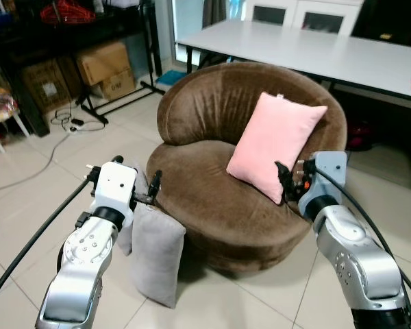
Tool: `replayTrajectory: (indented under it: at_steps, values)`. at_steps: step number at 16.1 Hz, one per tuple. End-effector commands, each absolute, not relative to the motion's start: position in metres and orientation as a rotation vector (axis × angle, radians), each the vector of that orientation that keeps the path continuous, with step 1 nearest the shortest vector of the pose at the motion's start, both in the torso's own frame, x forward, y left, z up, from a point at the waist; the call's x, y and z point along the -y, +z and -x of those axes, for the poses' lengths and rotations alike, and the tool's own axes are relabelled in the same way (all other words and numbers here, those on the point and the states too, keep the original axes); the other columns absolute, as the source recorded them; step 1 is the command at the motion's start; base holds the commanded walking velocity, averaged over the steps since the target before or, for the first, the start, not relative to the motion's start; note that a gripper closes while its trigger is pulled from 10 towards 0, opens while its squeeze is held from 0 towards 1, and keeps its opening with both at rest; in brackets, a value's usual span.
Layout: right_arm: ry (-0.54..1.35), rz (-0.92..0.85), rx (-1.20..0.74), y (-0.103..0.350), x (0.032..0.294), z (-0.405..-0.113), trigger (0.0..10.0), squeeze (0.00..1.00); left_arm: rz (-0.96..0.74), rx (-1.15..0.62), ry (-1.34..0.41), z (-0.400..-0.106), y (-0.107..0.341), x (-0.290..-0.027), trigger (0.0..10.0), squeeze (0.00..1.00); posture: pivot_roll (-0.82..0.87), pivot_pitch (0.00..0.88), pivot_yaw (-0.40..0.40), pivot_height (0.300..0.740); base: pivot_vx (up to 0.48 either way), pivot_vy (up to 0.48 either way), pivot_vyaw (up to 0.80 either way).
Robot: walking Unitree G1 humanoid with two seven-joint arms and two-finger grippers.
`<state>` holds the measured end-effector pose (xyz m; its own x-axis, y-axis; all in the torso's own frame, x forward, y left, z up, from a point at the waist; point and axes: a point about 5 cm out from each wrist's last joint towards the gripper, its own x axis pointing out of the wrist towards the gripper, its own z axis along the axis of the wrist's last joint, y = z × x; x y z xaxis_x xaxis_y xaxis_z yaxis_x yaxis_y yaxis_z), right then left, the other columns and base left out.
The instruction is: Move the pillow to the sofa from floor
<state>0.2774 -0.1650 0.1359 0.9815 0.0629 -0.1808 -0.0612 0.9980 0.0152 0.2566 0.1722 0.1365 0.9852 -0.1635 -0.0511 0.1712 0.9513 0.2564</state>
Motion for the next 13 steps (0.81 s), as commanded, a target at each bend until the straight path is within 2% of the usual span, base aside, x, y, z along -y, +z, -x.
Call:
replayTrajectory:
  at_steps: [1, 11, 13]
  values:
    - [0.068, -0.007, -0.180, 0.1382, 0.1637, -0.2787, 10.0, 0.00, -0.262, -0.031, -0.157, -0.2579, 0.1374, -0.1738, 10.0, 0.00, -0.11, 0.000, 0.031, 0.740, 0.000, 0.405, 0.00]
    - [0.064, -0.012, -0.183, 0.1375, 0.1632, -0.2789, 10.0, 0.00, -0.259, -0.027, -0.155, -0.2592, 0.1379, -0.1742, 10.0, 0.00, -0.11, 0.000, 0.033, 0.740, 0.000, 0.408, 0.00]
    - [0.064, -0.013, -0.183, 0.1373, 0.1634, -0.2793, 10.0, 0.00, -0.258, -0.019, -0.147, -0.2595, 0.1387, -0.1746, 10.0, 0.00, -0.11, 0.000, 0.032, 0.740, 0.000, 0.167, 0.00]
